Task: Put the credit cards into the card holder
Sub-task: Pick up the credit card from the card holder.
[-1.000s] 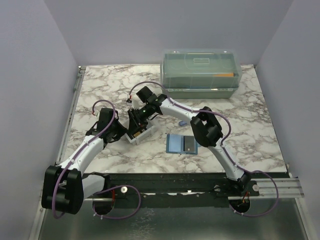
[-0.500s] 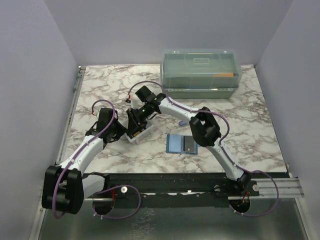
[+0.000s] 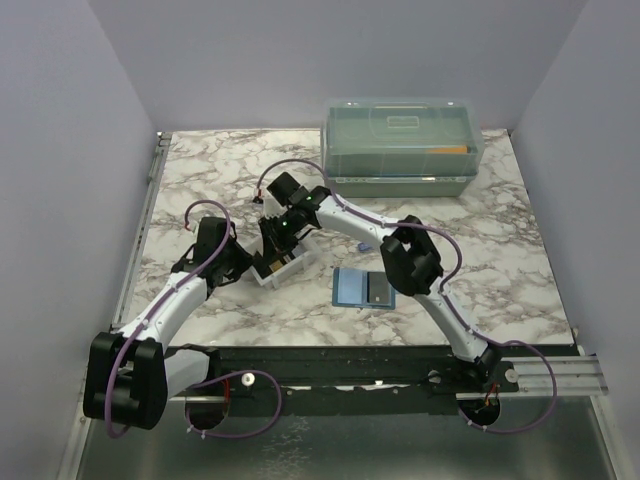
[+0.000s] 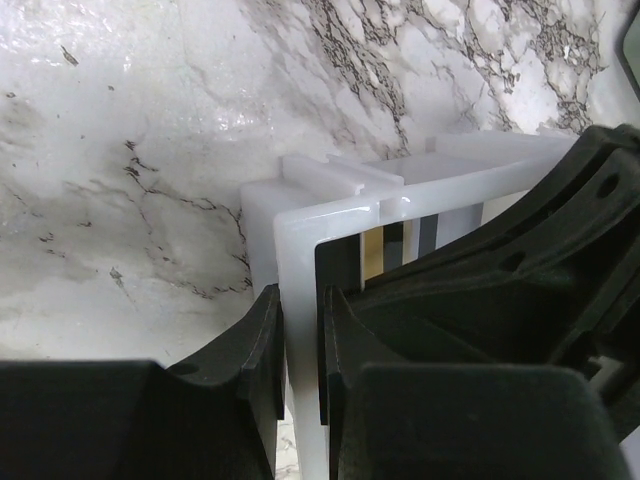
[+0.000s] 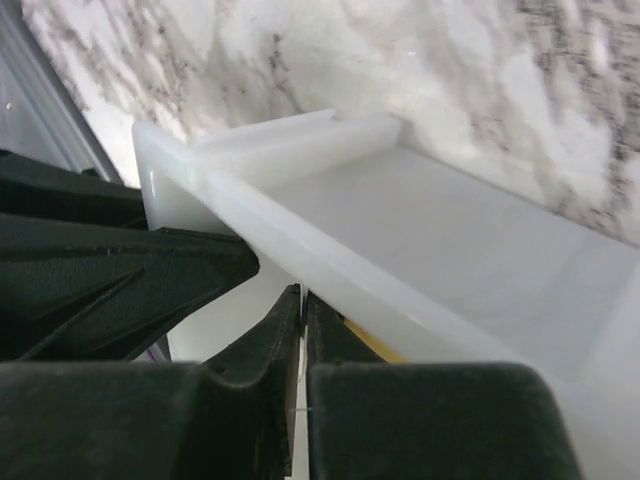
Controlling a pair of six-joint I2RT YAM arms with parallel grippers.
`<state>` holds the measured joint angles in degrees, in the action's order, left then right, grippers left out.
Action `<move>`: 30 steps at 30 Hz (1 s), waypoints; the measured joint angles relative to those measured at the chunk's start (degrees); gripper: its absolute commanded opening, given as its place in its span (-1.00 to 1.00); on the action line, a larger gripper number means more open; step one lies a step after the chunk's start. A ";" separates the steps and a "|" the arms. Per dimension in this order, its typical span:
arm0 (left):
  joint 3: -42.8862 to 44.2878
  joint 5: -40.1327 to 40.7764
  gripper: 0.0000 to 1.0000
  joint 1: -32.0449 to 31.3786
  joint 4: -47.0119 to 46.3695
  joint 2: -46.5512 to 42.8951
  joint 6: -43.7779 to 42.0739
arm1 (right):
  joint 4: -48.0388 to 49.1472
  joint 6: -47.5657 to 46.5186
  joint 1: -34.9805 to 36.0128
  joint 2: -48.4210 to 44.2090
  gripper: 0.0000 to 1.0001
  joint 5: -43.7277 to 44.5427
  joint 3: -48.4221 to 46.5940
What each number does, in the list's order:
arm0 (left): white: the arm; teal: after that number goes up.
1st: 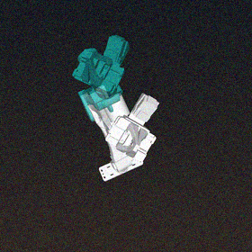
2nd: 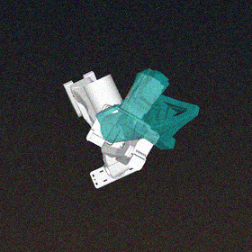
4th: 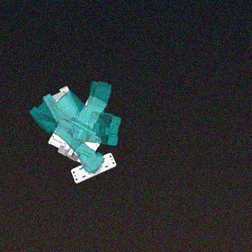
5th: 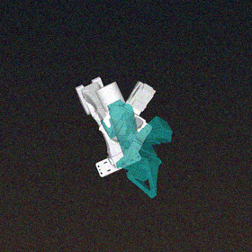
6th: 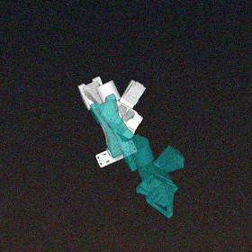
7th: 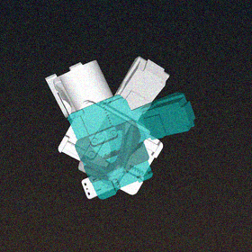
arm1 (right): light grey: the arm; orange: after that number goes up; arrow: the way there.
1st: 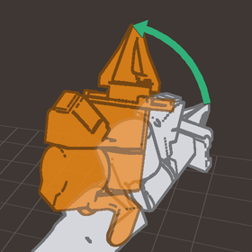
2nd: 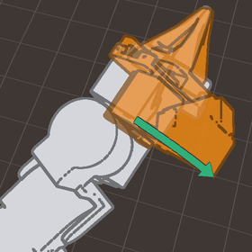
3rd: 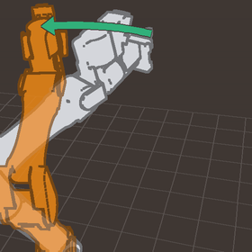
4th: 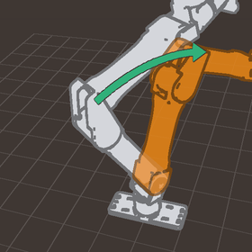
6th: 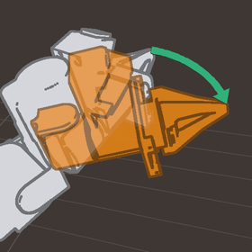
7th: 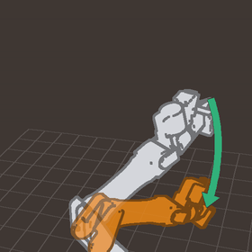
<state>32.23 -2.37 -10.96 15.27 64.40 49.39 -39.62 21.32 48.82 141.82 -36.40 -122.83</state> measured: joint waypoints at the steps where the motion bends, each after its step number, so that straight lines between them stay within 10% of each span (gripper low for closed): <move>1: -0.04 -0.22 -1.00 0.00 0.11 -0.09 -0.09 | -0.35 -0.20 -0.04 -0.31 -0.99 0.98 -0.07; 17: 3.72 -4.15 -0.92 -0.68 6.40 2.36 -4.55 | 5.44 2.54 -6.54 -13.11 -0.99 1.31 13.88; 24: 8.70 -6.60 0.03 -0.63 10.78 6.80 -7.10 | 10.10 5.73 -8.35 -13.46 -0.99 -4.33 15.63; 30: 16.22 -11.93 0.28 -0.24 16.33 8.50 -8.13 | 14.78 7.41 -9.29 -13.75 -0.99 -10.34 17.46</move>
<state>48.45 -14.31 -11.20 31.59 72.90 41.25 -24.84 28.73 39.53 128.07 -46.74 -105.36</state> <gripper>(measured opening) 0.602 0.005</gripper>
